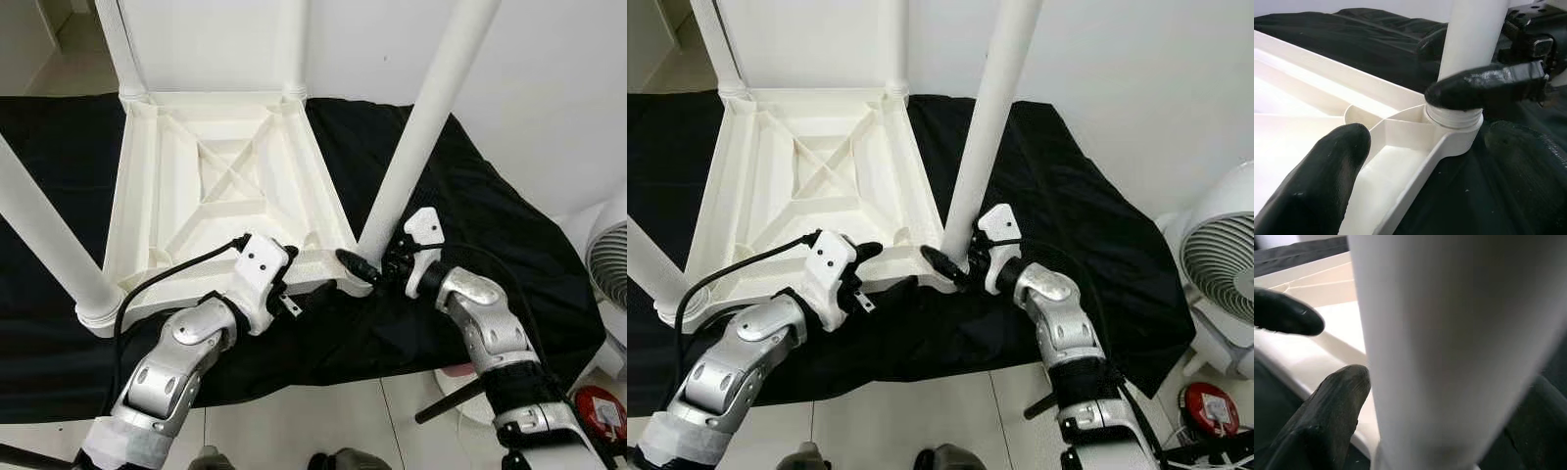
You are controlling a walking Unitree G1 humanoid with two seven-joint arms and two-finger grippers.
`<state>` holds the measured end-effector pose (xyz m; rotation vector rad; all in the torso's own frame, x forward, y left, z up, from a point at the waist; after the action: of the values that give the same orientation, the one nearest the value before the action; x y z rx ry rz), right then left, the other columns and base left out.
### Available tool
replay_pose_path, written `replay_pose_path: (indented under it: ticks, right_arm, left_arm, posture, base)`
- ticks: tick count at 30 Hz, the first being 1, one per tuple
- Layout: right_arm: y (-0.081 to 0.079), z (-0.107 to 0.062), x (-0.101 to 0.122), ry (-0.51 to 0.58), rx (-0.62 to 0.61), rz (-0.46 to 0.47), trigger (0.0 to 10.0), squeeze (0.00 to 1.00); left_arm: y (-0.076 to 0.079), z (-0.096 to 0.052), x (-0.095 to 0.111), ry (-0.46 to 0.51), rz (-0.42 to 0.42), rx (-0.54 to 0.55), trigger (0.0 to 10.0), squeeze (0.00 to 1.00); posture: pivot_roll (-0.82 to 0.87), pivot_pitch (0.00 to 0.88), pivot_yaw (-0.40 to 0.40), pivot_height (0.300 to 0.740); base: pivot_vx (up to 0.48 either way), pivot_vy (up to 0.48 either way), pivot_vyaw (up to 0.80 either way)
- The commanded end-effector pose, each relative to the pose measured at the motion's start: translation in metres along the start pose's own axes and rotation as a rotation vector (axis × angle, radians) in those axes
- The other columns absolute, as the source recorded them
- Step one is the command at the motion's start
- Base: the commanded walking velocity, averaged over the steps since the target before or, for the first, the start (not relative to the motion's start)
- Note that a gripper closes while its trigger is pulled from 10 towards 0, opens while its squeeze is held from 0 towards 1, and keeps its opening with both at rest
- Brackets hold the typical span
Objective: Building children table
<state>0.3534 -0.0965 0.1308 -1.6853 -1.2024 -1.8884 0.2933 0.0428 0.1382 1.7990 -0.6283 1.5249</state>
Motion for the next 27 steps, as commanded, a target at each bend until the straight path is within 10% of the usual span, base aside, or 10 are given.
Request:
replay_pose_path:
  ticks: [1, 3, 5, 18, 19, 27]
  right_arm:
    - [0.0017, -0.0007, -0.0075, -0.025, 0.030, -0.003, 10.0, 0.00]
    - [0.0019, 0.0019, -0.0094, -0.030, 0.041, -0.006, 8.4, 0.00]
    - [0.0004, 0.0068, -0.0116, -0.033, 0.069, -0.004, 0.0, 0.00]
    - [-0.0011, 0.0043, -0.0163, -0.008, 0.080, 0.068, 0.0, 0.00]
    - [-0.0014, 0.0042, -0.0151, 0.006, 0.043, 0.079, 10.0, 0.00]
    - [-0.0007, 0.0090, -0.0172, -0.015, -0.108, 0.104, 10.0, 0.00]
  left_arm:
    - [0.0123, -0.0004, -0.0035, -0.026, -0.005, -0.078, 10.0, 0.00]
    - [0.0124, -0.0009, -0.0036, -0.028, -0.006, -0.078, 10.0, 0.00]
    - [0.0130, -0.0015, -0.0033, -0.027, -0.008, -0.080, 10.0, 0.00]
    - [0.0166, -0.0007, -0.0036, -0.020, -0.018, -0.078, 10.0, 0.00]
    - [0.0183, -0.0008, -0.0043, -0.020, -0.022, -0.079, 10.0, 0.00]
    - [0.0191, -0.0004, -0.0056, -0.018, -0.032, -0.076, 10.0, 0.00]
  posture:
    - [0.08, 0.003, -0.060, 0.740]
    - [0.08, 0.003, -0.059, 0.740]
    - [0.08, 0.003, -0.058, 0.740]
    - [0.09, 0.006, -0.072, 0.740]
    - [0.09, 0.008, -0.076, 0.740]
    - [0.08, 0.013, -0.081, 0.740]
  base:
    - [0.000, 0.000, 0.00]
    - [0.000, 0.000, 0.00]
    - [0.000, 0.000, 0.00]
    - [0.000, 0.000, 0.00]
    - [0.000, 0.000, 0.00]
    - [0.000, 0.000, 0.00]
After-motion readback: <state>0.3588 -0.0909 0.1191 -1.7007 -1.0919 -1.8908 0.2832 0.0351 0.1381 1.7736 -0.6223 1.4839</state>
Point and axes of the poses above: a point about 5 cm out from each wrist's last joint towards the gripper, its own z axis pointing out of the wrist towards the gripper, its own x axis along the axis of the wrist's last joint, y = z × x, the point moved 6 cm from there along z, pointing out of the wrist towards the gripper, and after that the axes turned 15 degrees about -z, right-handed, at the moved point
